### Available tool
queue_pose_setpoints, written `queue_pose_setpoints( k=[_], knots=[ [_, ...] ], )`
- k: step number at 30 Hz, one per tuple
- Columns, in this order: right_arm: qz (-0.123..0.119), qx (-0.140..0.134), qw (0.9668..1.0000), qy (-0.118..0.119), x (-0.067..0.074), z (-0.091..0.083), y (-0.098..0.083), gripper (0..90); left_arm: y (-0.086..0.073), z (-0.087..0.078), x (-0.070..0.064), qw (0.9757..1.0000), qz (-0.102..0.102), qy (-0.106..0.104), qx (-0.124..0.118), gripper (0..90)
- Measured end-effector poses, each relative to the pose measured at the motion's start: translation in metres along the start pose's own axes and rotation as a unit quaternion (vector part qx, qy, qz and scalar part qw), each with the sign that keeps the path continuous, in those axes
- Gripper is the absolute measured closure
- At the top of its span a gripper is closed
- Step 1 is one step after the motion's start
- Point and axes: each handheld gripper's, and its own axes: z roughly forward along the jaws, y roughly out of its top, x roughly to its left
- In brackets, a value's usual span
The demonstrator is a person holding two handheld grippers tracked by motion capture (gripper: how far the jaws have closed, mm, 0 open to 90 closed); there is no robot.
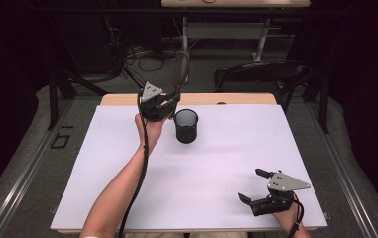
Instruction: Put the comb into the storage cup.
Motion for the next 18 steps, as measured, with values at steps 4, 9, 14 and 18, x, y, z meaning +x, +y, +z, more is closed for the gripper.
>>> queue_pose_setpoints(
  k=[4,9,14,18],
  knots=[
    [0.000,0.000,1.0000,0.000,-0.0001,0.0001,0.0000,0.0,-0.0004,0.0019,-0.0009,1.0000,-0.001,-0.003,-0.003,72.5],
    [0.000,0.000,1.0000,0.000,-0.0002,0.0001,0.0000,0.0,-0.0009,0.0039,-0.0017,1.0000,-0.003,-0.004,-0.004,72.5],
    [0.000,0.000,1.0000,0.000,-0.0001,0.0001,0.0000,0.0,-0.0016,0.0060,-0.0029,0.9999,-0.007,-0.006,-0.009,72.5],
    [0.000,0.000,1.0000,0.000,-0.0002,0.0001,0.0000,0.0,-0.0018,0.0071,-0.0034,0.9999,-0.008,-0.008,-0.013,72.5]
  ],
)
